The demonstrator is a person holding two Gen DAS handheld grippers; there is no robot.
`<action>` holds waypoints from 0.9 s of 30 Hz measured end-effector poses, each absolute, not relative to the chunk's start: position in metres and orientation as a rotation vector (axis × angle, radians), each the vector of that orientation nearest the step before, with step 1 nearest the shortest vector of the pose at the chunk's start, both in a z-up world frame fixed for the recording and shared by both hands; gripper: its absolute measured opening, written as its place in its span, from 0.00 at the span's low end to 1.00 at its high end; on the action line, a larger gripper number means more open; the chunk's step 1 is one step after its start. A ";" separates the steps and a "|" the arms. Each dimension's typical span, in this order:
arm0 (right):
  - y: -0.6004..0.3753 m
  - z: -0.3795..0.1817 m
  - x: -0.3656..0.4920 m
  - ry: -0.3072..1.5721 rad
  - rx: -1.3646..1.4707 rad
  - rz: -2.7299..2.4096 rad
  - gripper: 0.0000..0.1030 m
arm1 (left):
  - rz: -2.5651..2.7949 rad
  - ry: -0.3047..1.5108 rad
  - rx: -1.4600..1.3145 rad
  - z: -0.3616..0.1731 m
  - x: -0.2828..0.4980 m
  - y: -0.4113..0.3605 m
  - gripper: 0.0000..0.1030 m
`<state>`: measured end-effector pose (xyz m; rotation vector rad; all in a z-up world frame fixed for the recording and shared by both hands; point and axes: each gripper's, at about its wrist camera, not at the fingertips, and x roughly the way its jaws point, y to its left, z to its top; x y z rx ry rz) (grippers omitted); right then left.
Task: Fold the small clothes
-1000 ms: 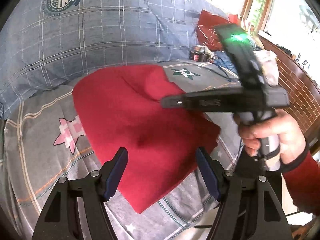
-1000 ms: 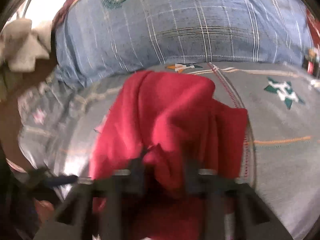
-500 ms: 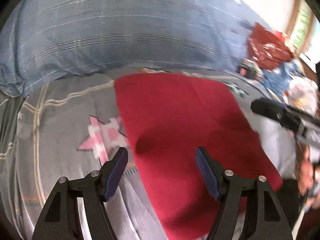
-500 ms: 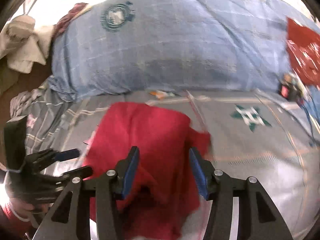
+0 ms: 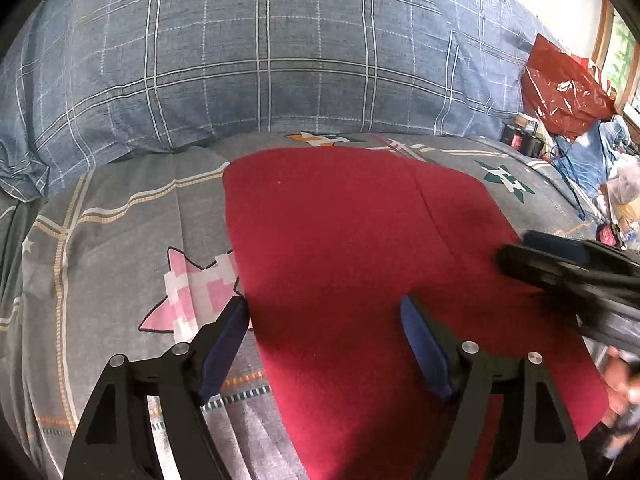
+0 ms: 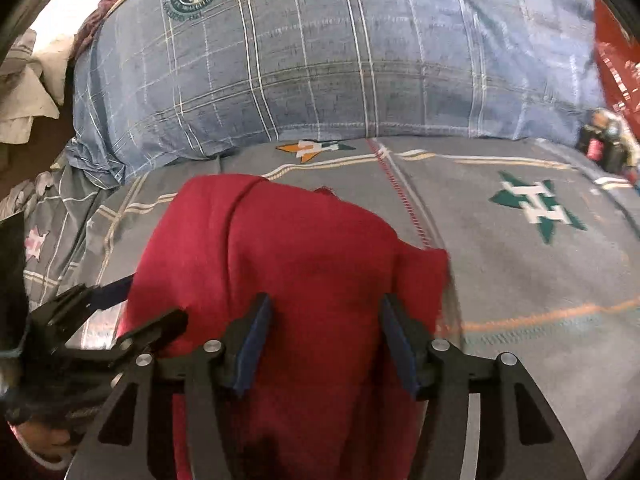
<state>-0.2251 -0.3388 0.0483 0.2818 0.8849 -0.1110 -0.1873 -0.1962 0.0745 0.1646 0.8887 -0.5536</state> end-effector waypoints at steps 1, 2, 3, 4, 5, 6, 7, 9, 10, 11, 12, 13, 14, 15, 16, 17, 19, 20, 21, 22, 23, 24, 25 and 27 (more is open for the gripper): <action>-0.335 0.057 -0.234 0.860 0.280 -0.091 0.56 | -0.553 0.888 0.167 0.074 -0.187 -0.195 0.76; -0.333 0.063 -0.244 0.842 0.278 -0.074 0.56 | -0.550 0.885 0.171 0.073 -0.187 -0.195 0.76; -0.328 0.069 -0.252 0.830 0.271 -0.062 0.55 | -0.547 0.881 0.176 0.074 -0.188 -0.195 0.76; -0.322 0.073 -0.259 0.825 0.254 -0.061 0.50 | -0.545 0.878 0.181 0.075 -0.190 -0.194 0.76; -0.317 0.075 -0.266 0.822 0.239 -0.064 0.45 | -0.541 0.875 0.187 0.075 -0.191 -0.195 0.76; -0.312 0.076 -0.271 0.825 0.230 -0.063 0.36 | -0.540 0.874 0.190 0.076 -0.193 -0.195 0.76; -0.312 0.073 -0.272 0.835 0.225 -0.064 0.33 | -0.538 0.874 0.191 0.076 -0.194 -0.196 0.76; -0.307 0.057 -0.272 0.897 0.189 -0.095 0.32 | -0.547 0.882 0.189 0.075 -0.195 -0.196 0.76; -0.307 0.047 -0.268 0.921 0.176 -0.107 0.32 | -0.551 0.888 0.188 0.075 -0.196 -0.195 0.76; -0.308 0.038 -0.268 0.932 0.175 -0.106 0.32 | -0.553 0.891 0.188 0.075 -0.197 -0.194 0.76; -0.309 0.038 -0.271 0.910 0.177 -0.104 0.32 | -0.557 0.894 0.187 0.075 -0.197 -0.194 0.76; -0.309 0.039 -0.274 0.903 0.178 -0.100 0.32 | -0.563 0.899 0.185 0.076 -0.198 -0.192 0.76; -0.310 0.041 -0.276 0.905 0.180 -0.098 0.32 | -0.571 0.910 0.177 0.077 -0.198 -0.190 0.76; -0.311 0.043 -0.278 0.905 0.191 -0.095 0.32 | -0.573 0.915 0.170 0.078 -0.198 -0.189 0.76; -0.312 0.044 -0.280 0.905 0.204 -0.092 0.33 | -0.575 0.919 0.161 0.079 -0.197 -0.187 0.75; -0.313 0.045 -0.281 0.902 0.221 -0.087 0.34 | -0.574 0.921 0.155 0.080 -0.197 -0.186 0.75; -0.317 0.054 -0.285 0.879 0.262 -0.077 0.36 | -0.574 0.926 0.142 0.082 -0.196 -0.184 0.75; -0.318 0.060 -0.286 0.865 0.272 -0.076 0.36 | -0.576 0.926 0.137 0.083 -0.197 -0.184 0.75; -0.319 0.066 -0.287 0.847 0.278 -0.077 0.41 | -0.580 0.927 0.132 0.083 -0.197 -0.184 0.75; -0.320 0.072 -0.287 0.824 0.284 -0.092 0.53 | -0.582 0.927 0.134 0.083 -0.198 -0.184 0.75; -0.321 0.075 -0.286 0.810 0.292 -0.109 0.62 | -0.581 0.926 0.136 0.083 -0.200 -0.185 0.75; -0.323 0.076 -0.286 0.803 0.301 -0.124 0.70 | -0.581 0.925 0.137 0.082 -0.201 -0.185 0.75; -0.325 0.075 -0.284 0.808 0.309 -0.135 0.70 | -0.579 0.924 0.133 0.082 -0.202 -0.186 0.75; -0.322 0.065 -0.277 0.854 0.291 -0.115 0.57 | -0.586 0.932 0.121 0.081 -0.202 -0.183 0.75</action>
